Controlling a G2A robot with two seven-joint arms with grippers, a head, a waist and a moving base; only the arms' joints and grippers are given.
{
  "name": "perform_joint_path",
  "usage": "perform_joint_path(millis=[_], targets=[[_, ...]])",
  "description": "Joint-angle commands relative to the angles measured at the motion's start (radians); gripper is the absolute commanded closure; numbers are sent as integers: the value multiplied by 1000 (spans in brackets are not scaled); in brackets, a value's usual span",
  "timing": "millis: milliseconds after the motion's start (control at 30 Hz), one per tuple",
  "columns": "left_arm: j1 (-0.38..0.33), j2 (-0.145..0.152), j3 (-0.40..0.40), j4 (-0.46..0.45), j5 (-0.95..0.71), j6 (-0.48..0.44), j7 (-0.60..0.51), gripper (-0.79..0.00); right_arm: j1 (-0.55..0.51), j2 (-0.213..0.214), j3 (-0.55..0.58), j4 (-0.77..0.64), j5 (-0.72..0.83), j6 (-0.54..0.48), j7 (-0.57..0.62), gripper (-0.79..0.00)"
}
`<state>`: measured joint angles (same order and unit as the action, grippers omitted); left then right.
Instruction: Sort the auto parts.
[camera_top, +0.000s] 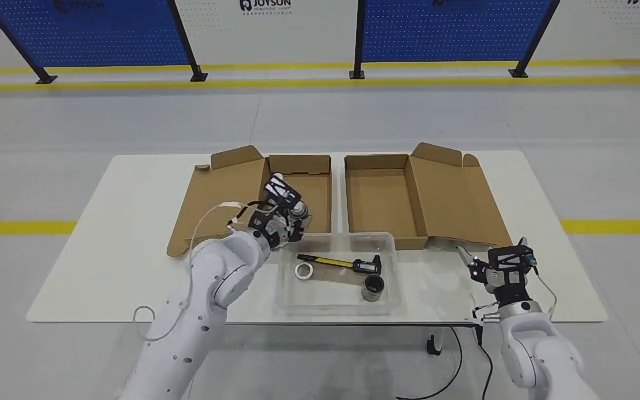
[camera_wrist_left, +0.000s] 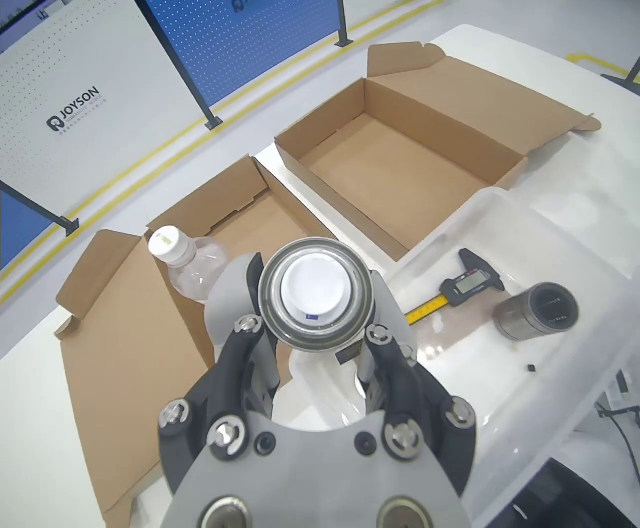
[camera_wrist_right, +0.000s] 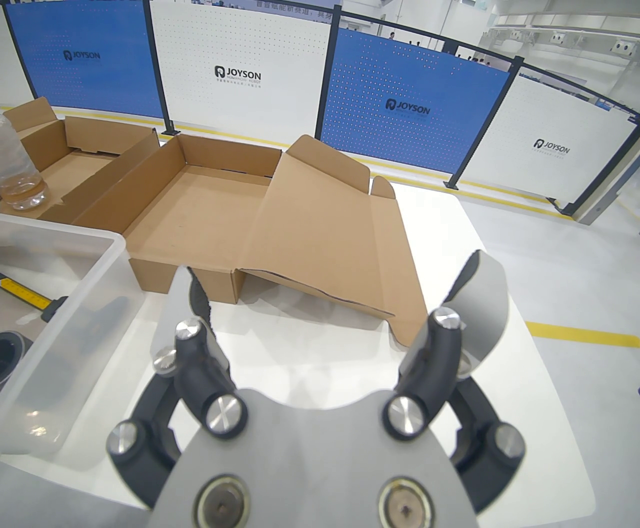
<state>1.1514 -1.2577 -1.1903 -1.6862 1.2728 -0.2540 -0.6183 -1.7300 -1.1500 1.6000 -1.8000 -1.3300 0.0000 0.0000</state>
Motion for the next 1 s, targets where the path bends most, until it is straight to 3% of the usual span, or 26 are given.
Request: perform_joint_path(millis=[0, 500, 967], targets=[[-26, -4, 13, 38, -4, 15, 4, 0, 0, 0, 0, 0, 0, 0, 0, -785], [-123, -19, 52, 257, 50, 76, 39, 0, 0, 0, 0, 0, 0, 0, 0, -785], [-145, -23, 60, 367, 91, 85, 63, 0, 0, 0, 0, 0, 0, 0, 0, -785]])
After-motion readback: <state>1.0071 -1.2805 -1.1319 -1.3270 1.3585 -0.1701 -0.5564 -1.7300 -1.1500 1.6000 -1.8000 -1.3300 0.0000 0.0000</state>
